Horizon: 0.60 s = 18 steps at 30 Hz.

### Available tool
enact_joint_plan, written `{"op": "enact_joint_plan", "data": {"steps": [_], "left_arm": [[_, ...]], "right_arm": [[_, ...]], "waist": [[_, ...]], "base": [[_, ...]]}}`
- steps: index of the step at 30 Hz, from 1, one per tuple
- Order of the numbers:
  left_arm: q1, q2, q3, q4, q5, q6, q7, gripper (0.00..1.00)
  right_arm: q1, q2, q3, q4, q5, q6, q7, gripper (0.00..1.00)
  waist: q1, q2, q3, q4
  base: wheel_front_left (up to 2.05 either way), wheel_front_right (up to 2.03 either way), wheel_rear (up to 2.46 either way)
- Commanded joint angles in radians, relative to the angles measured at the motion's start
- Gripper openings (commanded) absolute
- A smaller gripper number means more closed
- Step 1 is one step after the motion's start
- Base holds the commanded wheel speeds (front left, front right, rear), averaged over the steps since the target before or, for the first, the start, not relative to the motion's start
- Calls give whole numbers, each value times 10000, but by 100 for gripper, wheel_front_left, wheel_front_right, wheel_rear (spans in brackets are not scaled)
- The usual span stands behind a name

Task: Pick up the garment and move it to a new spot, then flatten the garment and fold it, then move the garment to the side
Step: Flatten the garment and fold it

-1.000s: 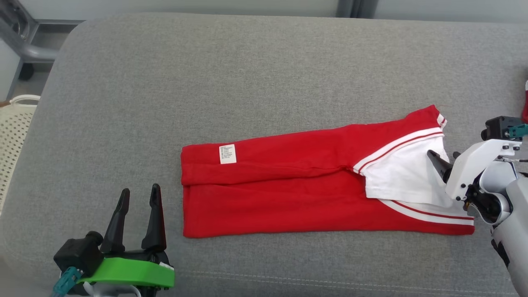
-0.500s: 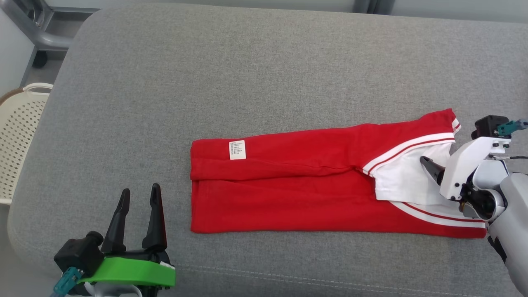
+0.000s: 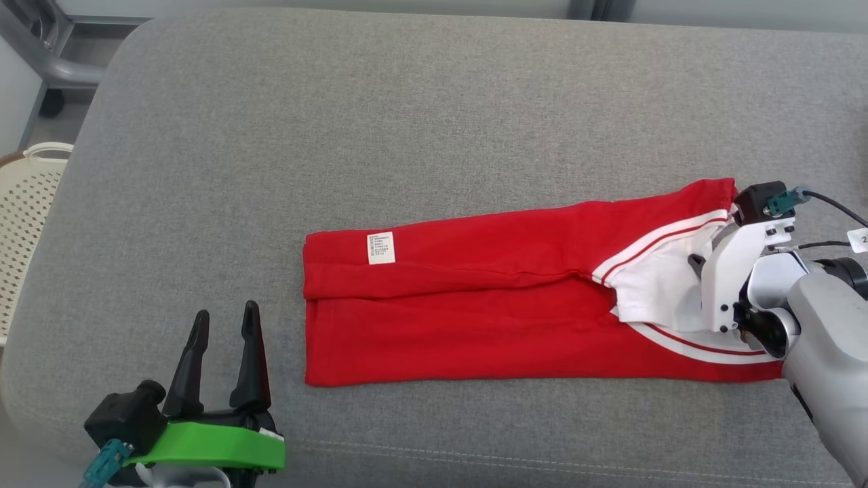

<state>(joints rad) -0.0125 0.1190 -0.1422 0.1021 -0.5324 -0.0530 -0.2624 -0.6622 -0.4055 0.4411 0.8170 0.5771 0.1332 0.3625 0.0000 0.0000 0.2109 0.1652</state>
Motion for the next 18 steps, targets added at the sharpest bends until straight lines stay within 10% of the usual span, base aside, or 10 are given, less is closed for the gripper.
{"op": "enact_joint_plan", "data": {"steps": [1, 18], "left_arm": [[-169, 13, 31, 10, 89, -38, -25, 100], [153, 68, 20, -149, 229, -54, -14, 100]], "right_arm": [[66, -25, -33, 279, 2, -45, -46, 0], [-774, -818, -548, 418, 293, -36, -737, 0]], "waist": [[0, 0, -21, -96], [0, 0, -423, -1518]], "base": [[0, 0, 0], [0, 0, 0]]}}
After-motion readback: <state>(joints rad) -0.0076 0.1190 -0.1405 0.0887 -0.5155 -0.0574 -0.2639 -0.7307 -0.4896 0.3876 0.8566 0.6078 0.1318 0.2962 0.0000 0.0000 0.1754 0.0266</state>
